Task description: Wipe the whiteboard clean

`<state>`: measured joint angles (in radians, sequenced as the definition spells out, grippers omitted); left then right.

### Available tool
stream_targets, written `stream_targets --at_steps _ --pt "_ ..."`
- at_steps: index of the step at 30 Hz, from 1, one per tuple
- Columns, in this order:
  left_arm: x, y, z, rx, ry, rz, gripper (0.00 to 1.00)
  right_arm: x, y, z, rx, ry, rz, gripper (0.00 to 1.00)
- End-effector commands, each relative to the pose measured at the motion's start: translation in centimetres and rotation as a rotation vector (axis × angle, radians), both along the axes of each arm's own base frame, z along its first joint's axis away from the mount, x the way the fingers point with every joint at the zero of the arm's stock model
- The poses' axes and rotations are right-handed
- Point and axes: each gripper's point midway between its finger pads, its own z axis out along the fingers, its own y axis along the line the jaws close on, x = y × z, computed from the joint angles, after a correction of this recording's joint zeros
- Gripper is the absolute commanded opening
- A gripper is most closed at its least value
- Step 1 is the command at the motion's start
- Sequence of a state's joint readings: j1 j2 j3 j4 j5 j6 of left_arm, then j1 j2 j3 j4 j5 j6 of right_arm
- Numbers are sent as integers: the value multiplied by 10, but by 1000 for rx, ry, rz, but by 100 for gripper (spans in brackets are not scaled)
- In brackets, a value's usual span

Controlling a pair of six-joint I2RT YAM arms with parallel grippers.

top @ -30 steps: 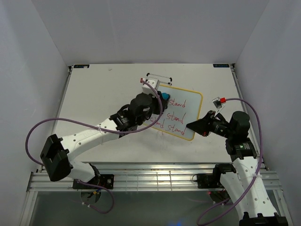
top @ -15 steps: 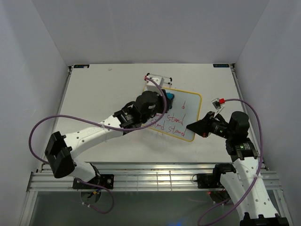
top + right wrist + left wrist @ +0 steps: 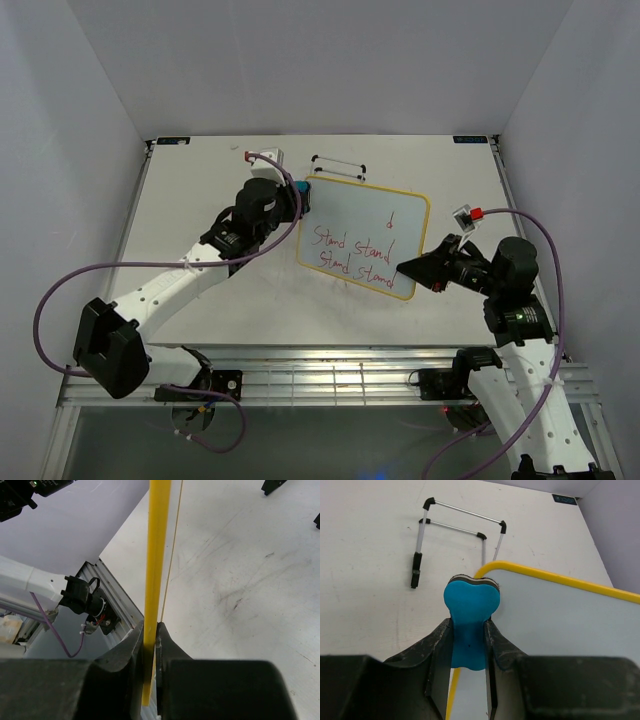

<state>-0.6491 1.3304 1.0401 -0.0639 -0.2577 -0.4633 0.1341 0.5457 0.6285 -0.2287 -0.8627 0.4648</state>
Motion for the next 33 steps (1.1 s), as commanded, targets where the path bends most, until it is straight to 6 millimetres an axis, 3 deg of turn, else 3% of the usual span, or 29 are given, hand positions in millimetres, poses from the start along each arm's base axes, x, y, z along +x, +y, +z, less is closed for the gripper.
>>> stream_targets --at_steps 1,5,10,16,17,21,29,33 --pt "-21 -22 13 -77 -12 -137 0 -38 14 75 74 -352 205 8" --pt "-44 -41 25 -146 -64 -201 0 -36 15 80 97 -353 203 8" --pt "-69 -68 18 -156 -58 -250 0 -38 16 93 130 -381 222 8" --pt "-99 -115 46 -155 -114 -382 0 -32 18 81 126 -318 237 8" --pt "-103 -127 59 -153 -133 -405 0 -30 19 75 123 -302 233 8" --pt "-103 -153 72 -96 -140 -412 0 -30 18 70 117 -297 232 8" --pt "-105 -193 49 75 -82 -378 0 -33 18 77 111 -315 233 8" --pt "-102 -201 45 126 -82 -341 0 -33 18 81 110 -320 226 8"
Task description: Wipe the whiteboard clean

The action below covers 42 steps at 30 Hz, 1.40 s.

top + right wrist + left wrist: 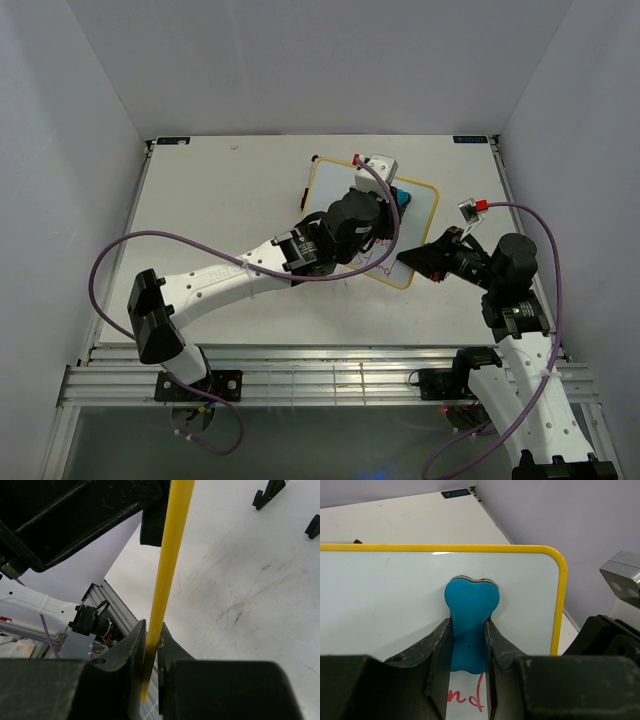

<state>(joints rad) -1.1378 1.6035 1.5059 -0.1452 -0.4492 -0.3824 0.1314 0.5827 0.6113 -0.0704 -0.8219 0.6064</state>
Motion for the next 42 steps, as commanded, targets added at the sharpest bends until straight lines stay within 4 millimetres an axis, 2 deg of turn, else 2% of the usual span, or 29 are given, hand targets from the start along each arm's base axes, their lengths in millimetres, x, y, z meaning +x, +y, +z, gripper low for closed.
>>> stream_targets --at_steps 1,6,7,10,11,12,16,18,21,22,24,25,27,28,31,35,38,42 --pt "-2 -4 -42 155 49 37 0 -51 16 67 22 -341 255 8" --pt "19 25 -45 196 41 164 0 -52 14 71 9 -362 240 8" --pt "31 36 -47 193 51 190 0 -52 14 71 10 -364 240 8" --pt "41 56 -45 157 67 201 0 -52 14 72 9 -370 232 8" --pt "47 65 -51 161 78 208 0 -51 14 71 8 -368 229 8" --pt "47 71 -42 136 70 207 0 -51 14 70 7 -371 226 8" --pt "50 84 -41 121 76 223 0 -48 13 68 5 -370 215 8" --pt "47 80 -45 122 89 196 0 -48 13 69 5 -375 212 8" --pt "35 63 -43 77 98 106 0 -46 13 69 7 -372 209 8" --pt "21 50 -40 52 91 52 0 -43 13 68 6 -370 200 8" --pt "6 35 -34 36 73 5 0 -40 13 66 7 -365 189 8" --pt "-10 22 -31 22 66 -41 0 -39 13 65 8 -361 181 8" --pt "-27 9 -30 3 70 -93 0 -37 13 67 17 -361 175 8" --pt "-43 -1 -31 1 74 -131 0 -37 13 68 20 -363 175 8" --pt "-71 -16 -42 10 94 -175 0 -36 12 72 23 -374 163 8" --pt "-92 -18 -64 32 134 -184 0 -35 12 77 25 -386 152 8" --pt "-89 -6 -81 76 164 -119 0 -35 11 79 29 -389 143 8" --pt "-67 25 -96 153 159 37 0 -36 10 83 36 -392 134 8"
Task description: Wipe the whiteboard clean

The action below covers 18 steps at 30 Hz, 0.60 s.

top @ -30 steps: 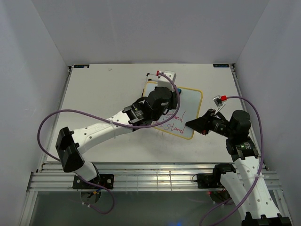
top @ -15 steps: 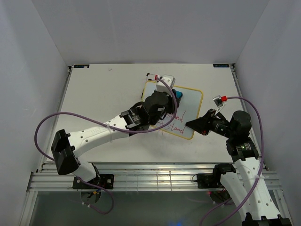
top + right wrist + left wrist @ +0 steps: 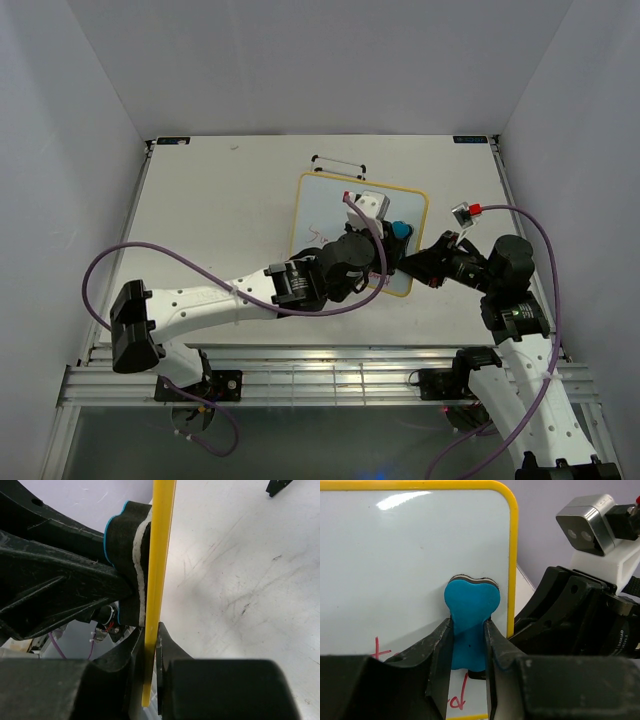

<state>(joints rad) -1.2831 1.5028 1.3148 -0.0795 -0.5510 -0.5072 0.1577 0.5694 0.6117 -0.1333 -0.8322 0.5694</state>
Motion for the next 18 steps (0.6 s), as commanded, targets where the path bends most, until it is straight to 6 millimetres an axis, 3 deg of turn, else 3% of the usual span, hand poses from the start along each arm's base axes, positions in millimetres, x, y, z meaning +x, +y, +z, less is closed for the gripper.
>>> stream_targets --at_steps 1,12,15,18 --pt "4 36 -72 222 99 79 0 -24 6 92 72 -407 91 8" --pt "52 112 -98 223 165 239 0 -27 3 104 85 -434 61 8" --pt "52 109 -90 187 139 191 0 -28 4 106 93 -438 69 8" --pt "45 90 -74 125 125 112 0 -29 5 105 109 -429 84 8"
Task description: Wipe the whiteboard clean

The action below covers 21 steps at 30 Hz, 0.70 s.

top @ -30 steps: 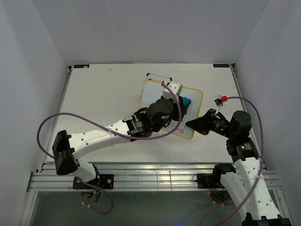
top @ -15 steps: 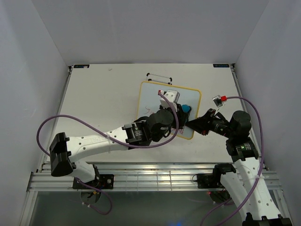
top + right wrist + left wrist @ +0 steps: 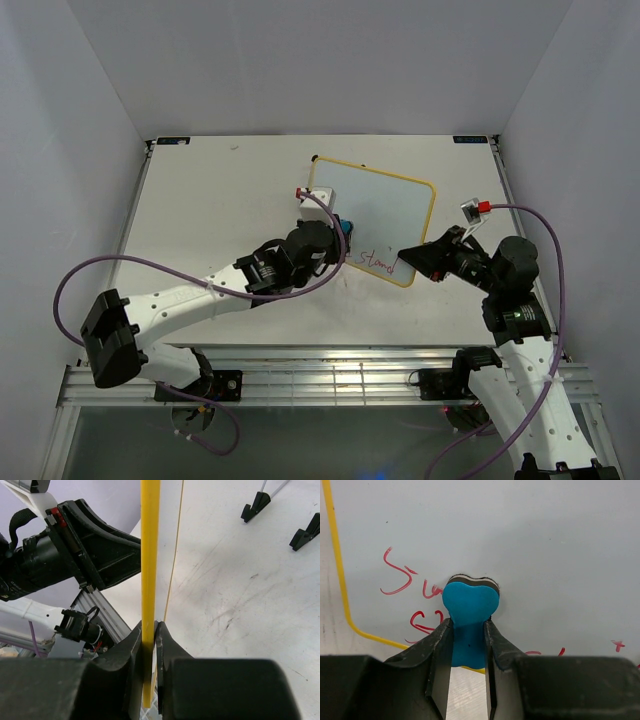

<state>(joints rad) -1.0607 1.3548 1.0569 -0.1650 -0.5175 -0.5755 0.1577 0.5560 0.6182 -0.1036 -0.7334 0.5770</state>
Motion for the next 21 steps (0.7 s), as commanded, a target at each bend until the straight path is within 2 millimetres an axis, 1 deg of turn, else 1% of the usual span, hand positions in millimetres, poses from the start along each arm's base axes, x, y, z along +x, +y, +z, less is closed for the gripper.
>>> stream_targets --at_steps 1,2,3,4,5,6,7,8,9,10,13,15,17,19,20,21 --pt "-17 -21 10 -22 -20 -128 0 -44 13 96 88 -386 182 8" --pt "-21 -27 14 -29 -33 -148 0 -43 13 95 90 -381 180 8" --pt "-24 -36 26 -50 -51 -170 0 -41 13 92 90 -372 182 8" --pt "-34 -48 27 -47 -62 -210 0 -42 14 91 91 -370 187 8" --pt "-39 -56 32 -54 -71 -231 0 -41 14 90 91 -363 188 8" --pt "-44 -66 43 -71 -87 -255 0 -40 14 88 90 -360 186 8" --pt "-57 -80 41 -65 -90 -297 0 -38 14 88 90 -359 182 8" --pt "-63 -88 43 -66 -95 -316 0 -37 13 87 90 -357 177 8" --pt "-68 -95 51 -81 -104 -333 0 -37 13 87 91 -354 174 8" --pt "-77 -106 47 -75 -99 -359 0 -36 13 86 92 -352 170 8" --pt "-93 -121 46 -91 -94 -404 0 -37 13 89 108 -354 169 8" --pt "-95 -123 43 -91 -87 -407 0 -38 13 92 113 -360 170 8" --pt "-93 -122 38 -83 -81 -387 0 -40 13 95 117 -365 168 8" --pt "-87 -113 28 -51 -55 -328 0 -40 12 98 126 -364 155 8" --pt "-78 -106 27 -29 -65 -264 0 -41 11 101 128 -373 150 8" --pt "-75 -99 18 -5 -39 -225 0 -40 10 103 132 -375 141 8"
